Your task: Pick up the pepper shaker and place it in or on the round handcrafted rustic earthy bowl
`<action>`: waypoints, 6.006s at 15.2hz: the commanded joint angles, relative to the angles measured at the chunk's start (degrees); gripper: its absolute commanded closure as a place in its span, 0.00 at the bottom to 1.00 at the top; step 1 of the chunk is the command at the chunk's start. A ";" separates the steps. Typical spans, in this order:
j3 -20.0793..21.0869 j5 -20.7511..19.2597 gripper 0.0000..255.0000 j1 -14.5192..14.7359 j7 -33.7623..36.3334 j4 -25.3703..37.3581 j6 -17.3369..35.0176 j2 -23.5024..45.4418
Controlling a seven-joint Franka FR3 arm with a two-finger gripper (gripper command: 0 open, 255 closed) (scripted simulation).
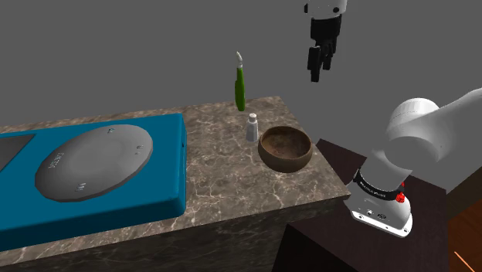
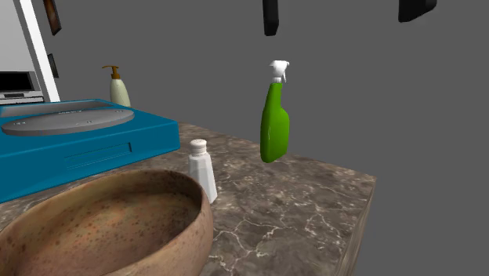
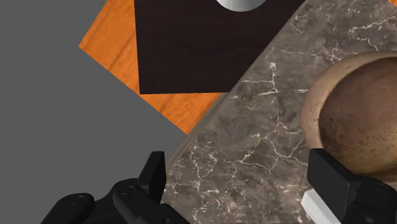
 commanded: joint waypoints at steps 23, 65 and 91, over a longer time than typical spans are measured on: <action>15.21 3.60 0.00 3.14 23.19 0.92 35.26 28.80; 14.32 4.32 1.00 3.10 21.43 8.38 24.57 25.42; 16.96 11.06 1.00 8.86 25.76 5.18 3.89 1.37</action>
